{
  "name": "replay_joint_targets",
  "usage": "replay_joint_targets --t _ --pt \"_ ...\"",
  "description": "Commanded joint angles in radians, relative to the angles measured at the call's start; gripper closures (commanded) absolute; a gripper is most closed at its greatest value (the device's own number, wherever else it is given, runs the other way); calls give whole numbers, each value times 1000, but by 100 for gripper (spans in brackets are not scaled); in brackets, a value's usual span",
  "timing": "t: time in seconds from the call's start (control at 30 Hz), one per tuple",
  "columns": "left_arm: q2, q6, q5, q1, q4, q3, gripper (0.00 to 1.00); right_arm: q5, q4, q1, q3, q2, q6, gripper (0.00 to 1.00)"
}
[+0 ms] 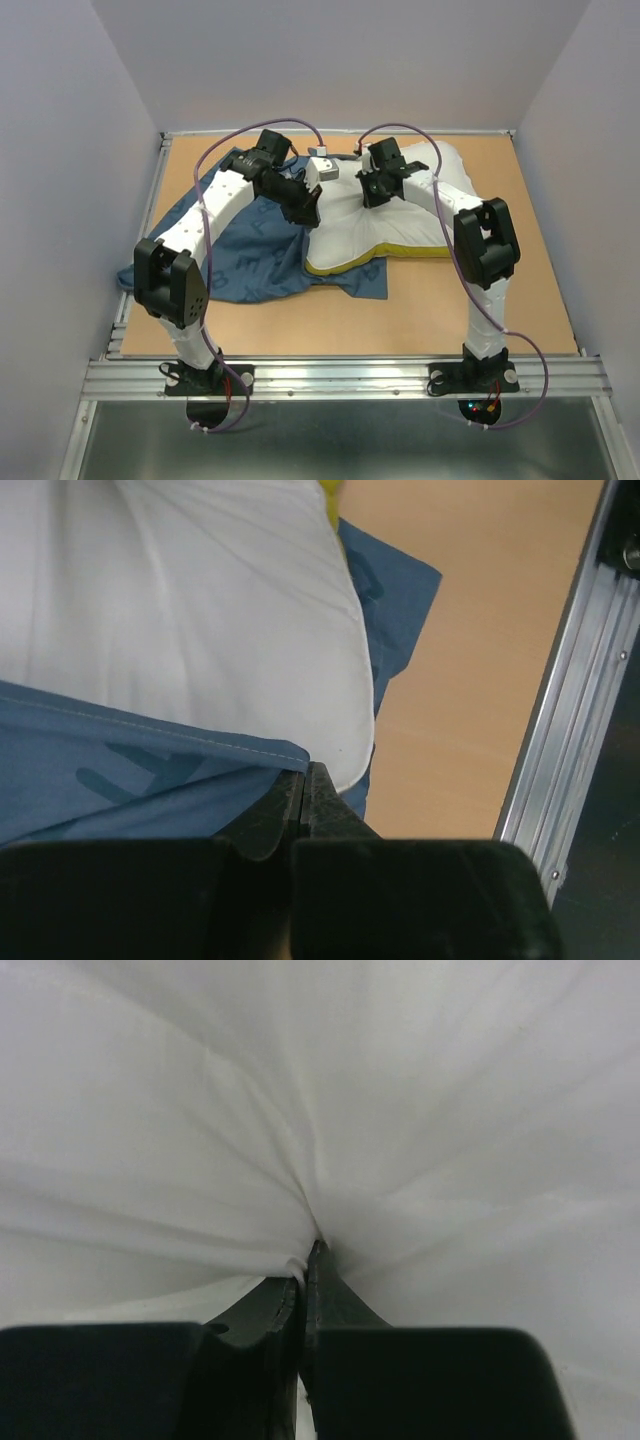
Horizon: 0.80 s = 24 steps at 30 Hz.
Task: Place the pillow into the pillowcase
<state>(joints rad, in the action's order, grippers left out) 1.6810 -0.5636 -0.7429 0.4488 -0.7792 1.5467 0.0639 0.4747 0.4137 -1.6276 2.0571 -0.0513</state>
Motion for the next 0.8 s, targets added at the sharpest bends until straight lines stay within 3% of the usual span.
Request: replay_joint_targets --t 0.0,0.2,0.4,0.43,0.47,0.5,0.57,0.6,0.63,0.67,0.7,0.73,0.77 --pt "45 -227 -201 11 -320 122 100 -153 -127 -10 -18 28 201 99" --pt "25 -312 -148 14 -338 47 100 -34 -71 -15 -89 26 363 100" --pt "98 -265 -453 14 -306 292 100 -30 -71 2 -51 47 386 100" --pt "108 -265 -454 14 -284 293 100 -30 -71 4 -38 48 386 100" --pt "114 -177 -495 14 -246 318 100 -38 -73 8 -26 44 386 100" --pt "114 -86 -498 16 -83 311 100 -36 -71 13 -18 37 387 99" --pt "89 155 -381 22 167 210 100 5 -74 13 1 34 407 99" --pt "53 314 -309 22 392 161 100 20 -73 13 3 34 415 99" --pt "36 371 -129 22 488 74 100 52 -73 13 6 28 430 99" --pt "26 395 -74 22 544 53 97 66 -73 13 8 23 433 99" --pt "28 378 -44 10 564 43 91 79 -71 13 6 23 436 99" --pt "32 367 -3 5 555 41 74 89 -73 13 5 20 435 99" --pt "36 345 67 1 538 47 64 105 -73 13 2 17 436 100"
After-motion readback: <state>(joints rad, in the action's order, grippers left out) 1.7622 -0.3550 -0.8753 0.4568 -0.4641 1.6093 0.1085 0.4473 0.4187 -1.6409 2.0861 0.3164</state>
